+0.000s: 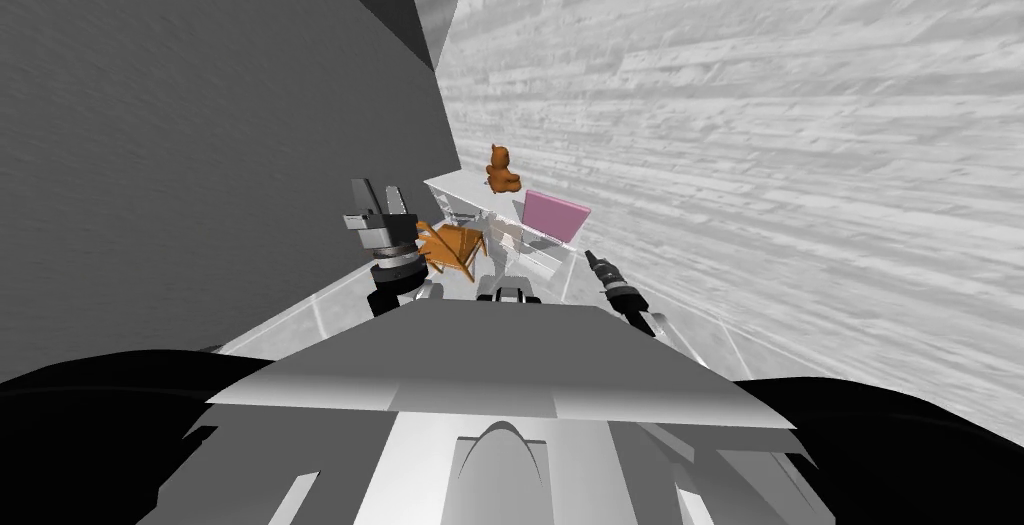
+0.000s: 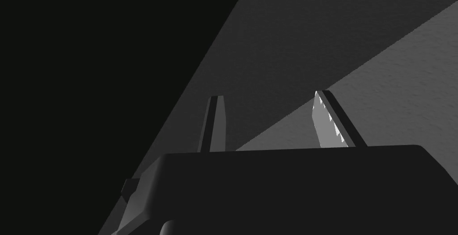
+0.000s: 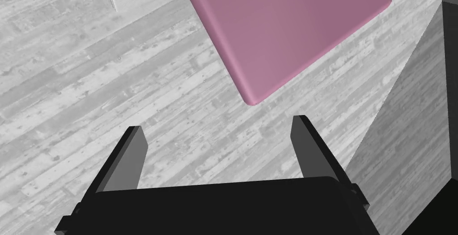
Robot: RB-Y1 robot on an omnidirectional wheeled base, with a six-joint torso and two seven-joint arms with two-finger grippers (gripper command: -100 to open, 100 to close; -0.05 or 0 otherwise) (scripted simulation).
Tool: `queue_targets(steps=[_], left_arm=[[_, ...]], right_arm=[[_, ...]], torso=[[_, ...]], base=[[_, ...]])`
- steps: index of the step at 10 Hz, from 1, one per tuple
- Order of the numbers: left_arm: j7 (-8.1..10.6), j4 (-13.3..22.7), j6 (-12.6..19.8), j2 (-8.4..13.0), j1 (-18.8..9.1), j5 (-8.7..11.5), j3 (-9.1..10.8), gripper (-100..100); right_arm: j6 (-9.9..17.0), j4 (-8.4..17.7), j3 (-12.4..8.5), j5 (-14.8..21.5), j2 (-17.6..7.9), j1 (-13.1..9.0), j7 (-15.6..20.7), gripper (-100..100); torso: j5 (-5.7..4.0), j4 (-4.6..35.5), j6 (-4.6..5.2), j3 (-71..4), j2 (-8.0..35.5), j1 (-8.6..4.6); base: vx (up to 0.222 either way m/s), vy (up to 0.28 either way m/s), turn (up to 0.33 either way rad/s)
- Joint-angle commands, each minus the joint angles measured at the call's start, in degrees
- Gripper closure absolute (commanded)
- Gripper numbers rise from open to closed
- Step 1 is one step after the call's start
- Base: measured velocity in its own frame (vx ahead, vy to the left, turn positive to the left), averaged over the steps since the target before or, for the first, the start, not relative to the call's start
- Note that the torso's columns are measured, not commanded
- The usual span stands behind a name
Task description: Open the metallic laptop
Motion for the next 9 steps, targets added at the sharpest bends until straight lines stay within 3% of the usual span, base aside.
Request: queue_targets(steps=[1,4,5,9], left_arm=[[0.00,0.0,0.0,0.0,0.0,0.0,0.00,0],[0.00,0.0,0.0,0.0,0.0,0.0,-0.01,0],[0.00,0.0,0.0,0.0,0.0,0.0,-0.01,0],[0.00,0.0,0.0,0.0,0.0,0.0,0.00,0]], right_arm=[[4.4,1.8,-1.4,3.9,-4.1,1.4,2.5,-100],[9.2,5.8,-3.6,8.9,-9.8,3.1,6.3,-100],[9.2,5.8,-3.6,9.3,-9.8,3.1,6.3,-100],[15.4,11.4,-6.5,16.2,-17.5,5.3,11.0,-100]], torso=[[-0.01,0.0,-0.03,0.0,0.0,0.02],[0.09,0.0,-0.01,-0.1,-0.1,0.31],[0.07,0.0,-0.01,0.0,-0.1,0.24],[0.06,0.0,-0.03,0.0,-0.1,0.24]], base=[[0.028,0.107,0.236],[0.045,0.146,0.185],[0.026,0.097,0.060],[0.041,0.105,0.186]])
